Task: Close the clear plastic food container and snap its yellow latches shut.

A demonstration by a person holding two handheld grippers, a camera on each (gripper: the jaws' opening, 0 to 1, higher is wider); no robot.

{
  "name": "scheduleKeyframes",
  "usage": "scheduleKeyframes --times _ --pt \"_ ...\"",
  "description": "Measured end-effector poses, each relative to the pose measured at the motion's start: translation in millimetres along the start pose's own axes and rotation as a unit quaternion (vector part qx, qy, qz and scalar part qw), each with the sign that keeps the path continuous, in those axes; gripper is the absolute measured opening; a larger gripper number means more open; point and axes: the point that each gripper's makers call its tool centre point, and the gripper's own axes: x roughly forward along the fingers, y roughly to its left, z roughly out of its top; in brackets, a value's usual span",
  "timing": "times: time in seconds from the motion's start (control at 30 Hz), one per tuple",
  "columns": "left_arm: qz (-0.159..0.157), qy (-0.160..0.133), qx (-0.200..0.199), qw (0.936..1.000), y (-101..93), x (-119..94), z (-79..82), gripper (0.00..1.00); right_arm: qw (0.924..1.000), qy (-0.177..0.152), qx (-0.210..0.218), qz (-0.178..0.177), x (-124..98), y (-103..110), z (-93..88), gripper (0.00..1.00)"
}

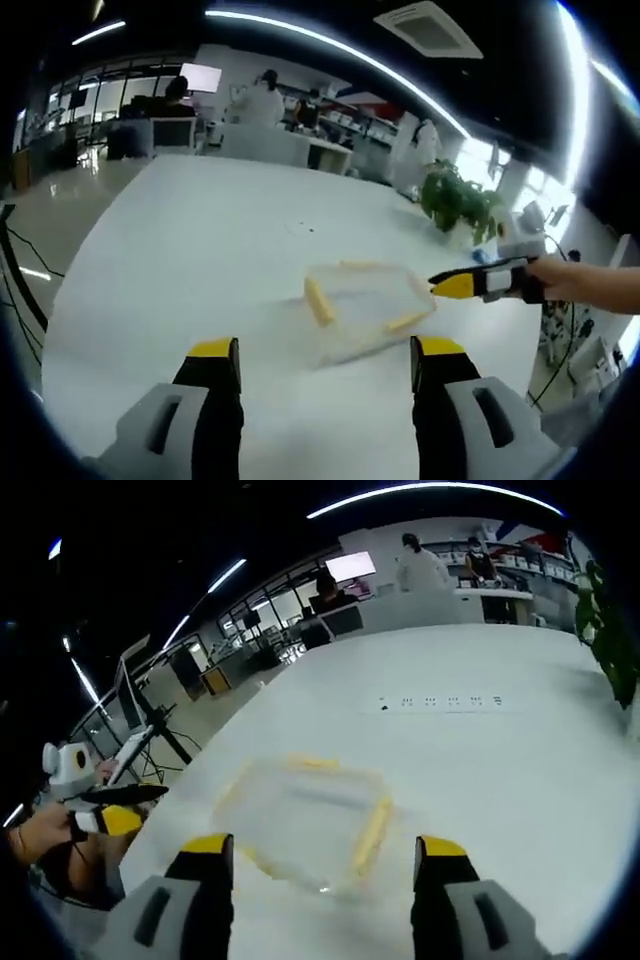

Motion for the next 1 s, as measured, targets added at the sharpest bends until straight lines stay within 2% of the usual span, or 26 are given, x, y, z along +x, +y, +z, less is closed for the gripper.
scheduleKeyframes --times 0.2,0.4,0.43,0.6,0.77,0.93,1.0 --pt "0.002 -0.025 0.014 0.9996 -2.6 -25 1.7 0.70 0.9997 -0.022 -0.006 0.010 -25 15 -2.6 0.73" --pt "0.004 -0.041 0.013 0.9991 -5.0 -54 -5.2 0.72 0.9990 -0.039 -0.004 0.023 -53 35 -13.0 0.73" --pt "0.008 -0.051 0.014 0.9986 -4.3 -62 -5.5 0.72 0.9988 -0.043 -0.004 0.024 -57 37 -14.3 0.73" --pt "0.019 -0.069 -0.001 0.9975 -0.4 -91 -15.9 0.72 0.9980 -0.057 -0.004 0.026 -79 49 -23.3 0.73" --pt "0.030 -0.073 -0.002 0.9969 1.6 -111 -26.1 0.73 0.9974 -0.067 -0.001 0.025 -96 59 -34.3 0.73" --pt "0.030 -0.082 0.016 0.9960 -1.9 -126 -33.2 0.74 0.9973 -0.069 -0.011 0.022 -111 70 -48.9 0.74" --pt "0.041 -0.093 0.025 0.9945 1.4 -133 -34.7 0.73 0.9965 -0.081 0.000 0.022 -120 74 -53.1 0.74"
